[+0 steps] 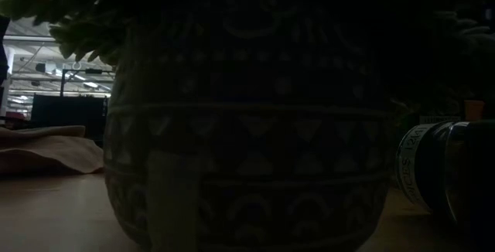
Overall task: Sort spices by type
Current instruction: Put the brown seasoning bottle into the black bin
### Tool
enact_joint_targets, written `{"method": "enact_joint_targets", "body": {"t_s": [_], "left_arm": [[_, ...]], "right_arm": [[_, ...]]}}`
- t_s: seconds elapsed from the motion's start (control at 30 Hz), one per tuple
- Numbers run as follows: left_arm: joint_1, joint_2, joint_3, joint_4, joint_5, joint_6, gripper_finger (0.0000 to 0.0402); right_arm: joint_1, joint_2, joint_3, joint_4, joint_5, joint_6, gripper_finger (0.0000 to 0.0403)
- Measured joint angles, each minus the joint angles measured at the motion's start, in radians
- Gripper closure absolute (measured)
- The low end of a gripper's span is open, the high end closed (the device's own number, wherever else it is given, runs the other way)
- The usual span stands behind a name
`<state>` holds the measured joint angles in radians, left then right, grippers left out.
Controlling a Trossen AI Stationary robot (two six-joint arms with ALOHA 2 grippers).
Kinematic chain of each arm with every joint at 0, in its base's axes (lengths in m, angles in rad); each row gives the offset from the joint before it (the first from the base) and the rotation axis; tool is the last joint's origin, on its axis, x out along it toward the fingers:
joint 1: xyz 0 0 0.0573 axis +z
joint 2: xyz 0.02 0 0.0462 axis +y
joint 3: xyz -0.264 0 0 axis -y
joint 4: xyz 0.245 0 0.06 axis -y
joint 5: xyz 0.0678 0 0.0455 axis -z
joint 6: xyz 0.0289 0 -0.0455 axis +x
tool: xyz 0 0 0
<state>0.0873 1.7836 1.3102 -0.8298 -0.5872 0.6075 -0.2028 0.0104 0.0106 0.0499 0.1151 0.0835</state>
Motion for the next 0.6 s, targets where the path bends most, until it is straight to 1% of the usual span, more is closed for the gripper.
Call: {"method": "enact_joint_targets", "body": {"t_s": [0.07,0.13,0.27,0.33,0.37,0.5,0.57,0.6], "left_arm": [[0.010,-0.017,0.002,-0.002,0.015,-0.017,0.0171],[0.026,-0.046,0.002,-0.006,0.056,-0.051,0.0171],[0.058,-0.107,0.003,-0.012,0.199,-0.161,0.0171],[0.067,-0.129,0.003,-0.039,0.257,-0.174,0.0171],[0.069,-0.141,0.003,-0.054,0.269,-0.180,0.0171],[0.084,-0.194,0.003,-0.094,0.286,-0.229,0.0171],[0.102,-0.224,0.003,-0.095,0.332,-0.263,0.0171],[0.113,-0.238,0.003,-0.095,0.372,-0.278,0.0171]], "right_arm": [[0.000,0.010,0.011,-0.018,0.014,0.002,0.0204],[0.000,0.029,0.030,-0.040,0.034,0.002,0.0204],[0.000,0.078,0.074,-0.028,0.052,0.001,0.0204],[0.000,0.106,0.085,-0.034,0.057,0.001,0.0204],[0.000,0.120,0.092,-0.034,0.070,0.001,0.0204],[0.000,0.191,0.129,-0.040,0.174,0.044,0.0204],[0.000,0.235,0.157,-0.076,0.222,0.061,0.0204],[0.000,0.260,0.175,-0.095,0.247,0.068,0.0204]]}}
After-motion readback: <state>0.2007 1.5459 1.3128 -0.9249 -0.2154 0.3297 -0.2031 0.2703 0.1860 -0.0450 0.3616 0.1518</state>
